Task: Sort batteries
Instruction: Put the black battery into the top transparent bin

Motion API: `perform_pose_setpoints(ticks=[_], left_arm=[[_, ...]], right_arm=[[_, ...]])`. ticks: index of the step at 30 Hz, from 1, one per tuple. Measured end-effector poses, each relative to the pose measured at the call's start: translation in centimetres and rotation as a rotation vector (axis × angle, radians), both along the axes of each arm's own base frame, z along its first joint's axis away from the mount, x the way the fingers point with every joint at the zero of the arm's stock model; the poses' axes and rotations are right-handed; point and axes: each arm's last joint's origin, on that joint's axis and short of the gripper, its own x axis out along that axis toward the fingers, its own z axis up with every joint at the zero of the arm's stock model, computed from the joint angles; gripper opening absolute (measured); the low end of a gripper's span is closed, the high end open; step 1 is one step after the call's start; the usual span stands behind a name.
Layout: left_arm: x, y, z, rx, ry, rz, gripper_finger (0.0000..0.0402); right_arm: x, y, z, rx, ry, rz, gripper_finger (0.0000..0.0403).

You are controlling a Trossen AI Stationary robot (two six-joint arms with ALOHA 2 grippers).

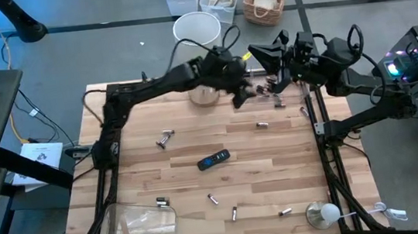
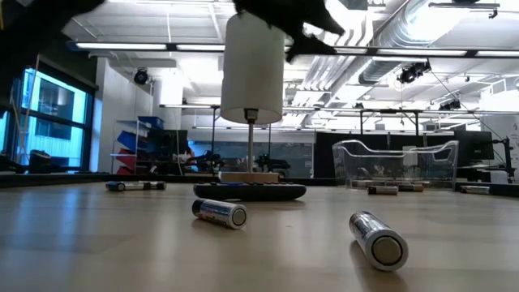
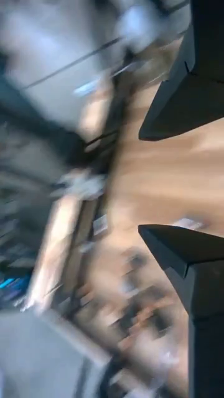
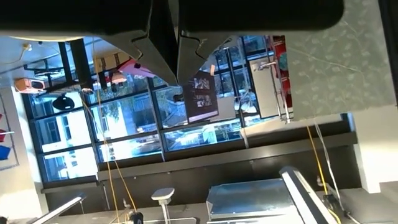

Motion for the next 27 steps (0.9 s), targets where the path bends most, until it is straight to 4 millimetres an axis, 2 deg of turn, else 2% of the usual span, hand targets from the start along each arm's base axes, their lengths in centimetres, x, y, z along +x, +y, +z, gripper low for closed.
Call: perform_pose_setpoints(ticks=[2, 5, 8, 11, 16, 20, 23, 27], left_arm=[[-1.9, -2.1, 1.4, 0.024, 0.084, -0.064, 0.0215], [-4.5, -5.2, 1.5, 0.061, 0.214, -0.128, 0.0204], [-6.8, -7.8, -0.4, 0.055, 0.281, -0.132, 0.0192], [-10.0, -9.6, -2.9, 0.030, 0.268, -0.035, 0.0182], [-16.7, -10.9, -8.1, -0.040, 0.311, 0.114, 0.0172], [-20.7, -11.6, -9.4, -0.019, 0.362, 0.087, 0.0172], [-22.3, -12.0, -10.0, 0.085, 0.499, 0.023, 0.0172], [-23.0, -11.6, -10.6, 0.232, 0.614, 0.019, 0.0172]], right_arm=[[0.0, 0.0, 0.0, -0.008, 0.002, -0.001, 0.0000], [0.0, -0.1, 0.0, -0.008, 0.003, -0.003, 0.0000], [0.0, -0.1, 0.0, -0.008, 0.003, -0.003, 0.0000], [0.0, 0.0, 0.0, -0.009, 0.007, 0.001, 0.0000], [0.1, 0.0, -0.2, -0.016, 0.025, 0.024, 0.0000], [0.2, 0.1, -0.4, -0.011, 0.049, 0.045, 0.0000], [0.3, 0.1, -0.6, -0.012, 0.068, 0.056, 0.0000], [0.3, 0.1, -0.8, 0.009, 0.093, 0.067, 0.0000]])
